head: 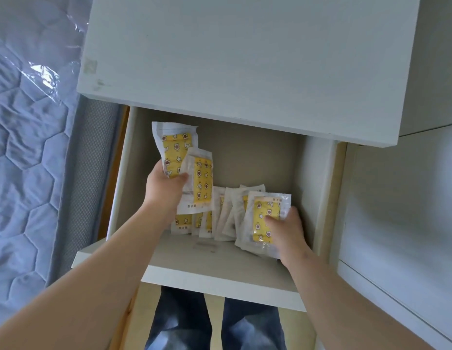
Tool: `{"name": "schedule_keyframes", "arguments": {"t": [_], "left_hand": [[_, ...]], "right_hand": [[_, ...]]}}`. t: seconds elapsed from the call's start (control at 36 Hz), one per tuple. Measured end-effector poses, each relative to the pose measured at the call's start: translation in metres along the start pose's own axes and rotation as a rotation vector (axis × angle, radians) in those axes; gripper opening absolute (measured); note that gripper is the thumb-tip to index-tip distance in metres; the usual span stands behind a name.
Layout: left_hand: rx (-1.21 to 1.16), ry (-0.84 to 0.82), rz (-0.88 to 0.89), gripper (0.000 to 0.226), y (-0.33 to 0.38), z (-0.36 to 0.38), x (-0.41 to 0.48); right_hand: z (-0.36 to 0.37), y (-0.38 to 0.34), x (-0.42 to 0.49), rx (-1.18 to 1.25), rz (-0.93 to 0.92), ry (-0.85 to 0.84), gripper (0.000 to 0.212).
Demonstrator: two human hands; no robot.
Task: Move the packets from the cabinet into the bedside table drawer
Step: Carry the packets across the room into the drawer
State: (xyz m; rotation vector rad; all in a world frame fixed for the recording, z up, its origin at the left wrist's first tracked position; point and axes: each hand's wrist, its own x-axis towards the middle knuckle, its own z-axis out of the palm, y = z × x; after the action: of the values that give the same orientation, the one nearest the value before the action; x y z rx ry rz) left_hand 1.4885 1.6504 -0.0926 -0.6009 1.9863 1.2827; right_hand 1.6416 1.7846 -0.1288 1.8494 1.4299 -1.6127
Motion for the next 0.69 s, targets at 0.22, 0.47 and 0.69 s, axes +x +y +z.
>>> {"name": "schedule_keyframes", "arguments": {"t": [0.22,0.47,0.69], "left_hand": [[0.014,-0.032,-0.063,0.027,-0.005,0.003,0.003],[0.027,-0.045,-0.110,0.028,-0.004,0.003,0.008],[0.051,-0.048,-0.123,0.030,-0.003,0.000,0.014]], "right_hand": [[0.006,0.004,0.012,-0.320,-0.039,0.141,0.017],[0.010,0.002,0.012,-0.667,-0.113,0.186,0.024],[0.014,0.000,0.015,-0.590,-0.116,0.202,0.026]]}}
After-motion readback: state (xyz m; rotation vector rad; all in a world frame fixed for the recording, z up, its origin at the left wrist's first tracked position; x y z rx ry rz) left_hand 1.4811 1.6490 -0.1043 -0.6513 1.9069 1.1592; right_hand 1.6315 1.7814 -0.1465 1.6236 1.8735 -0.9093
